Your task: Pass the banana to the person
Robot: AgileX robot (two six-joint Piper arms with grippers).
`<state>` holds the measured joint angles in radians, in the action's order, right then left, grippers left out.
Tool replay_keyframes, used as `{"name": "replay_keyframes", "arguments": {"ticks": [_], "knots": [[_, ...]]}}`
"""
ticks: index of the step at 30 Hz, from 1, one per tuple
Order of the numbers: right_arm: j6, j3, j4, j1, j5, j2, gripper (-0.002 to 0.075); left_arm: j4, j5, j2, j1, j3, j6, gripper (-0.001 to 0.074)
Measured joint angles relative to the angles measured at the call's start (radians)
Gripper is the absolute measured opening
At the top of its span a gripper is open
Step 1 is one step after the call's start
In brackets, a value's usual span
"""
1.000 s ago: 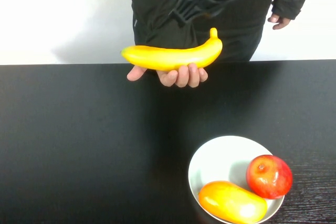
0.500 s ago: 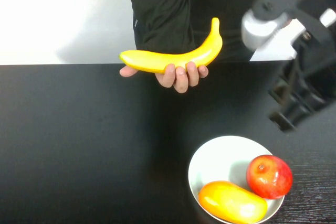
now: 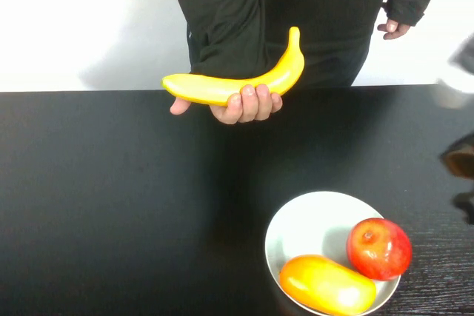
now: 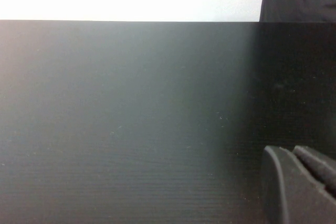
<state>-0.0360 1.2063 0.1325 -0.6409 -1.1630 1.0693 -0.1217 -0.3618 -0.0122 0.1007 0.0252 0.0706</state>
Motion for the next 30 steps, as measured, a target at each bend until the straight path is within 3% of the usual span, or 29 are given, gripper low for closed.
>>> {"name": "replay_keyframes", "arguments": {"ticks": [7,14,22,30], "knots": [[-0.277,-0.546,-0.174,0.355,0.473,-0.387,-0.0008,0.0,0.0,0.0,0.0,0.0,0.0,-0.0004],[-0.3,-0.912,-0.234,0.582,0.605,-0.806,-0.0008,0.0,0.0,0.0,0.0,0.0,0.0,-0.0004],[-0.138,-1.188,-0.289,0.693,0.965,-1.025,-0.0008,0.0,0.0,0.0,0.0,0.0,0.0,-0.0004],[-0.078,-1.233,-0.316,0.718,0.985,-1.076,-0.0008,0.0,0.0,0.0,0.0,0.0,0.0,-0.0004]]}}
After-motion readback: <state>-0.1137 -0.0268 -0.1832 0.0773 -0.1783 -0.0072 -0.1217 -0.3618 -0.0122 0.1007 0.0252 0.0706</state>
